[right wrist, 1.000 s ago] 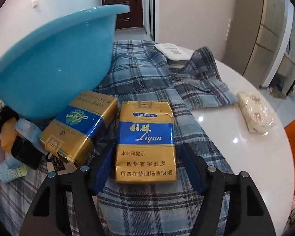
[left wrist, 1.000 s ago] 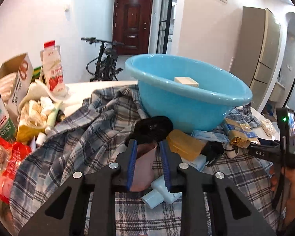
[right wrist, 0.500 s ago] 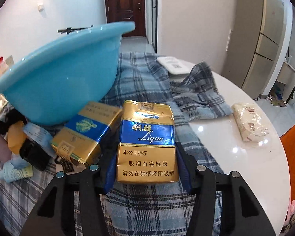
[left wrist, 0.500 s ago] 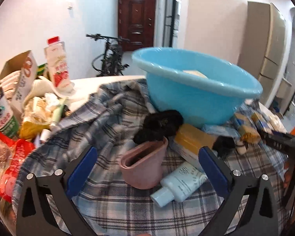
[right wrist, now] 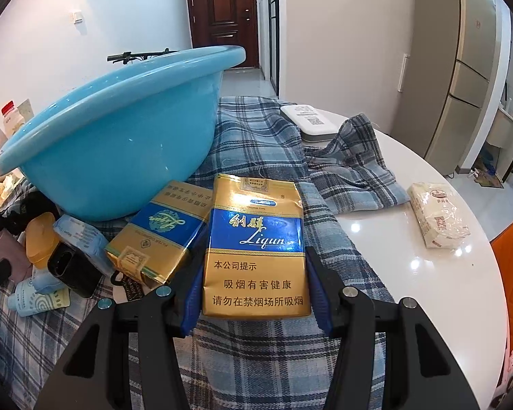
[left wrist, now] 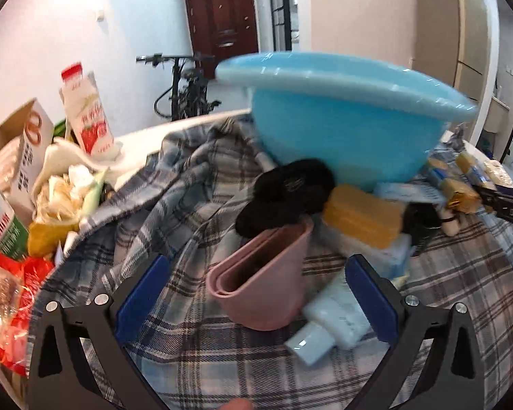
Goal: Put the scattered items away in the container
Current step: 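Lift the pink case with the left tool while the right tool lifts the Liqun pack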
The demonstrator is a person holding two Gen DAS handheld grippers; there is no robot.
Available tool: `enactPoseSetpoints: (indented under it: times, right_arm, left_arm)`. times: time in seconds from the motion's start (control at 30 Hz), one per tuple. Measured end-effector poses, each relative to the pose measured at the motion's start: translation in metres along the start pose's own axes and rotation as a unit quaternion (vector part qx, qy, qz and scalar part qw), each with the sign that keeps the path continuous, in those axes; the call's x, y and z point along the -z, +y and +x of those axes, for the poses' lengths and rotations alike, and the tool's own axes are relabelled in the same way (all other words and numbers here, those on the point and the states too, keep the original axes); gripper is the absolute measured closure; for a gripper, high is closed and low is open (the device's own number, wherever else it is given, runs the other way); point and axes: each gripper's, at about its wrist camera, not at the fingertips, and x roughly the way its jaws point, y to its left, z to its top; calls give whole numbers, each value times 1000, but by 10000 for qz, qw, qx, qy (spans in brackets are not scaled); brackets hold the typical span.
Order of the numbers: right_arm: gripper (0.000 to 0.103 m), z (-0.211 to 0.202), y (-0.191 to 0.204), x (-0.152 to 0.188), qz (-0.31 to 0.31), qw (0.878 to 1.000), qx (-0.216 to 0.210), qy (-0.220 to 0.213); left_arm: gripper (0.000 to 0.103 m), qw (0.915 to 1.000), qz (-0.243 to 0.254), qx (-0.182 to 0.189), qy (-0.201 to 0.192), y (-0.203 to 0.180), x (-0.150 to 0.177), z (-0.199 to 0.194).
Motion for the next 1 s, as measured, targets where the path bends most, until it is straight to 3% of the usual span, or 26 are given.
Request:
enactPoseSetpoints:
  times: [0.2,0.23,0.3,0.33,0.37,0.47,0.6,0.9,0.93,1.0]
  right_arm:
    - [48,1,6,1,-88,9999,-58,28]
    - [47,1,7,1,-96,9999,-66,28]
    - [47,0,7,2,-102,9999,-74,20]
    - [47,0,7,2,-95,9999,-81,19]
    - [47,0,7,2,-87,9999,-90,19]
    - [47,0,7,2,-79,9999,-99,21]
    - [47,-2,7,1,-84,9999,-100,-2]
    - [47,-10,7,0,-101,9997,-159,-161]
    - [47,-12,8,0,-117,9996,-163,-180]
    - [47,-14,10,0,-156,9995,-155,-221]
  left_arm:
    - [1,9993,-141,275,222,3,4,15]
    - [4,9992,-167,299,209,3,4,15]
    - [25,9991,-220,329,175,4,4,14]
    - [45,9990,-247,332,189,5,3,15]
    - [56,9989,-278,319,225,6,3,17]
    - [65,9987,-292,350,225,7,3,17]
    - [66,9996,-203,184,55,4,4,9]
    - [68,9987,-293,303,-284,3,-4,-16]
    - [70,9987,-278,295,-321,2,-4,-18]
    - [84,9986,-239,244,-397,0,-5,-23]
